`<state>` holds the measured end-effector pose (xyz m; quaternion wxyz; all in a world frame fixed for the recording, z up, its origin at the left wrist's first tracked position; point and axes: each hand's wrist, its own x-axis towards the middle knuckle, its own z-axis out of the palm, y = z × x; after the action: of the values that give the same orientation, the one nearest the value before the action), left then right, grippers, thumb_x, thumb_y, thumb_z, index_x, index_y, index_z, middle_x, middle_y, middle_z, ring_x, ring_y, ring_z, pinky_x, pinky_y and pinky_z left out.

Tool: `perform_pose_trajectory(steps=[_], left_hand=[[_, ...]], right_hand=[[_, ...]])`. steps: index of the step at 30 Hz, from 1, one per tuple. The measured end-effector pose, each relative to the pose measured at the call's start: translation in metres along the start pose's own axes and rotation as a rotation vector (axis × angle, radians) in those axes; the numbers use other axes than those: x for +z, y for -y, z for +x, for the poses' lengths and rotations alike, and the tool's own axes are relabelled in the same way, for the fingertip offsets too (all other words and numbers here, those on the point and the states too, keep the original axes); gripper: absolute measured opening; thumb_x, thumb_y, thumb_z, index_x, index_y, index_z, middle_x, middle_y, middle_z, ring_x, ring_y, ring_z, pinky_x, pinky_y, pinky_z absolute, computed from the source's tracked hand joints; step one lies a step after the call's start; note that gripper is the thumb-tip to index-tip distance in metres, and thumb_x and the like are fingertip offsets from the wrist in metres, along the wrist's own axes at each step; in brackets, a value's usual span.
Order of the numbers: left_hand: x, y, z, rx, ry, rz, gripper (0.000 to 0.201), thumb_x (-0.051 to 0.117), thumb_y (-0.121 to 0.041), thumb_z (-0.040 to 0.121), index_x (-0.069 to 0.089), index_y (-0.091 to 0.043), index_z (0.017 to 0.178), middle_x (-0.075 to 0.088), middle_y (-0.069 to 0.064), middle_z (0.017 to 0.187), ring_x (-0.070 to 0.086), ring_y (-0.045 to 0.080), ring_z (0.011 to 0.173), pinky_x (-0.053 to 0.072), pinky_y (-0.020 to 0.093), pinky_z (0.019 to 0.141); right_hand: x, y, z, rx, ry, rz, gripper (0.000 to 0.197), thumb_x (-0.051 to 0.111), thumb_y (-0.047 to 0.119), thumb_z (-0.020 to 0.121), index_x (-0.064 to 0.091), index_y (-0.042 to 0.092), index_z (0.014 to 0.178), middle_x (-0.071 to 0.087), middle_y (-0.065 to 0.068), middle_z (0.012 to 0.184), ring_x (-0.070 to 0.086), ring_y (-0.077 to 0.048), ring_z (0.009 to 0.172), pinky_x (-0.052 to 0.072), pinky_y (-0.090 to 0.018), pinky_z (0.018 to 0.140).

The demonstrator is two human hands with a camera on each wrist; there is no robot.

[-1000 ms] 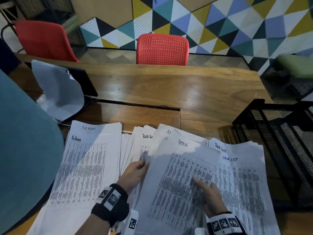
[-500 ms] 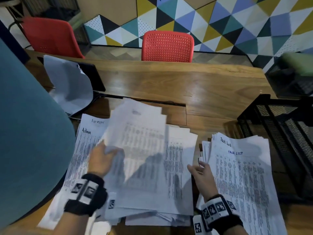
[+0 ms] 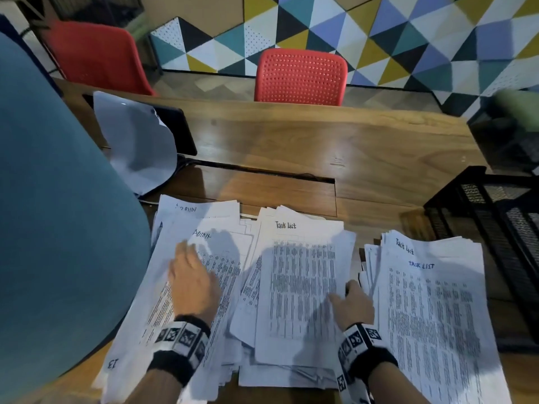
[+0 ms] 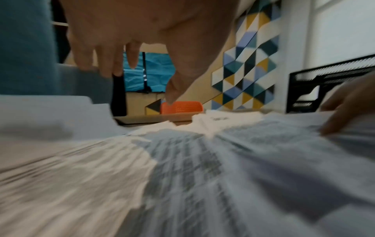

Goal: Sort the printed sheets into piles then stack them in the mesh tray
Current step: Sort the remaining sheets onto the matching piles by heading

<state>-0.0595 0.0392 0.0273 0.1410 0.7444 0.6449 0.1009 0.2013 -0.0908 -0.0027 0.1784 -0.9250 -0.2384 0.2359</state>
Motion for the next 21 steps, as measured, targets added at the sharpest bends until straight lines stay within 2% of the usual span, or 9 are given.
perform_pose_trajectory(steps=[1,2,4,7,9,13,16,18,21], left_hand=[[0.004,-0.01,-0.002,0.073,0.008,-0.105,0.057,0.067,-0.01,0.085,0.042,0.005,0.135,0.052,0.02,0.135,0.054,0.032,0.123,0.041,0.038,0.107],[0.007,-0.021,-0.003,0.123,0.051,-0.199,0.048,0.067,-0.01,0.087,0.048,0.001,0.13,0.058,0.015,0.126,0.061,0.025,0.11,0.049,0.031,0.096],[0.016,-0.04,-0.002,0.153,0.202,-0.317,0.034,0.063,-0.016,0.093,0.052,-0.009,0.124,0.06,0.004,0.119,0.06,0.013,0.097,0.049,0.02,0.083],[0.036,-0.057,0.004,0.172,0.338,-0.334,0.033,0.062,-0.02,0.095,0.051,-0.011,0.125,0.058,0.002,0.122,0.057,0.016,0.106,0.048,0.025,0.092],[0.046,-0.065,0.012,0.13,0.361,-0.289,0.039,0.063,-0.021,0.094,0.049,-0.009,0.128,0.055,0.004,0.125,0.056,0.018,0.109,0.046,0.026,0.094],[0.061,-0.073,0.026,0.026,0.377,-0.192,0.051,0.069,-0.025,0.089,0.045,-0.004,0.128,0.051,0.011,0.126,0.053,0.023,0.112,0.048,0.03,0.096],[0.066,-0.077,0.033,-0.039,0.403,-0.19,0.047,0.071,-0.028,0.089,0.047,-0.003,0.121,0.054,0.01,0.118,0.055,0.024,0.107,0.047,0.029,0.088],[0.069,-0.078,0.034,-0.006,0.432,-0.185,0.03,0.066,-0.029,0.093,0.055,-0.007,0.111,0.061,0.007,0.109,0.057,0.019,0.093,0.046,0.026,0.078],[0.07,-0.074,0.033,0.043,0.409,-0.283,0.012,0.059,-0.024,0.097,0.058,-0.012,0.098,0.065,0.003,0.093,0.06,0.015,0.08,0.049,0.022,0.07]], right_hand=[[-0.003,-0.003,-0.001,-0.041,-0.059,0.014,0.02,0.063,0.026,0.089,0.052,0.011,0.083,0.052,0.0,0.065,0.048,-0.017,0.057,0.041,-0.028,0.055],[-0.007,-0.006,-0.003,-0.085,-0.125,0.051,0.027,0.062,0.025,0.09,0.047,0.013,0.072,0.048,0.001,0.059,0.044,-0.014,0.052,0.036,-0.026,0.05],[-0.016,-0.015,-0.009,-0.139,-0.186,0.151,0.035,0.063,0.022,0.091,0.043,0.016,0.063,0.047,0.002,0.054,0.041,-0.011,0.047,0.029,-0.023,0.046],[-0.024,-0.031,-0.018,-0.197,-0.177,0.246,0.027,0.064,0.018,0.09,0.053,0.013,0.066,0.052,0.002,0.055,0.044,-0.01,0.047,0.033,-0.021,0.048],[-0.027,-0.041,-0.022,-0.176,-0.159,0.344,0.024,0.062,0.015,0.09,0.057,0.011,0.067,0.055,-0.001,0.058,0.048,-0.013,0.051,0.035,-0.021,0.049],[-0.022,-0.061,-0.02,-0.057,-0.092,0.411,0.013,0.056,0.016,0.094,0.06,0.006,0.087,0.064,-0.011,0.081,0.063,-0.029,0.074,0.053,-0.031,0.059],[-0.014,-0.066,-0.015,0.026,-0.006,0.406,0.011,0.059,0.006,0.09,0.055,0.009,0.099,0.064,-0.01,0.091,0.063,-0.023,0.078,0.054,-0.035,0.063],[-0.012,-0.064,-0.011,0.052,0.033,0.39,0.016,0.06,-0.003,0.084,0.055,0.009,0.094,0.064,-0.012,0.089,0.062,-0.025,0.075,0.053,-0.038,0.061],[-0.011,-0.059,-0.007,0.032,0.036,0.405,0.01,0.064,0.002,0.083,0.058,0.008,0.088,0.065,-0.013,0.084,0.062,-0.029,0.074,0.054,-0.039,0.063]])
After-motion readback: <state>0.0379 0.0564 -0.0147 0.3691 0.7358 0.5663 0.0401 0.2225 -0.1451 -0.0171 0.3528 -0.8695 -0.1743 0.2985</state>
